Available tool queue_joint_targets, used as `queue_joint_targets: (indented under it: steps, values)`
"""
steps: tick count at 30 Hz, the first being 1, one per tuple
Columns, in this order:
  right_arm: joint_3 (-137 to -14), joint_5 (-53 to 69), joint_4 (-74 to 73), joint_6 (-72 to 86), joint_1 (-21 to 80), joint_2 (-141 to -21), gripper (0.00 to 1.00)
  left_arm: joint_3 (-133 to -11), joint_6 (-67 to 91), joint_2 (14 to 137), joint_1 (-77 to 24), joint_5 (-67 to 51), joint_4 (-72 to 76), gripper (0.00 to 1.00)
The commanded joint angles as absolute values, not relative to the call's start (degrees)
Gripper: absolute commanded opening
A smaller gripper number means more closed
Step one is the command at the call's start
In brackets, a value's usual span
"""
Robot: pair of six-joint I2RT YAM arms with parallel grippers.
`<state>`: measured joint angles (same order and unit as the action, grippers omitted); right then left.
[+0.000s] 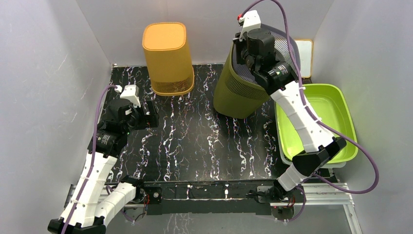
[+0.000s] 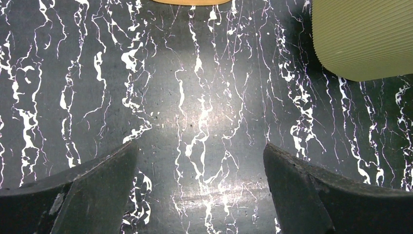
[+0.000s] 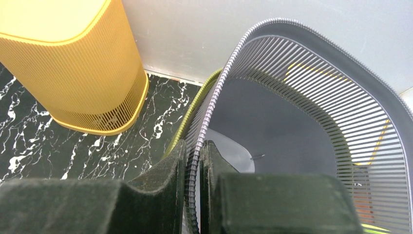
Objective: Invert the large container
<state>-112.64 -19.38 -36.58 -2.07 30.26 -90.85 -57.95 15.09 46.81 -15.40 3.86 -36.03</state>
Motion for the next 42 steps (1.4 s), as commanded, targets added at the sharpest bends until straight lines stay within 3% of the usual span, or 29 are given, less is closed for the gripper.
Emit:
queue_joint_targets:
  steps: [1, 6, 16, 25, 37, 42]
  values:
    - [-121.08, -21.16, -24.63, -6.84, 30.11, -86.12, 0.00, -56.84, 15.20, 46.65, -15.62, 3.80, -35.11, 0.98]
    - [-122.79, -20.23, -20.83, -7.07, 30.13, -83.31, 0.00, -55.80, 15.64, 46.59, -15.62, 3.69, -34.02, 0.98]
    - [-108.49, -17.06, -2.81, -4.11, 30.07, -70.59, 0.00, -56.02, 14.70, 46.29, -15.57, 4.73, -34.83, 0.98]
    - [-112.66, -9.78, -2.03, 0.38, 30.08, -69.01, 0.00, -57.49, 15.16, 46.37, -15.59, 5.53, -34.62, 0.98]
    - [-117.65, 13.84, -3.11, 15.93, 30.03, -67.59, 0.00, -89.36, 14.27, 57.11, -15.56, 12.99, -41.43, 0.98]
    - [-113.72, 20.88, -0.31, 22.70, 30.05, -66.91, 0.00, -101.75, 14.84, 58.75, -15.61, 15.62, -39.53, 0.98]
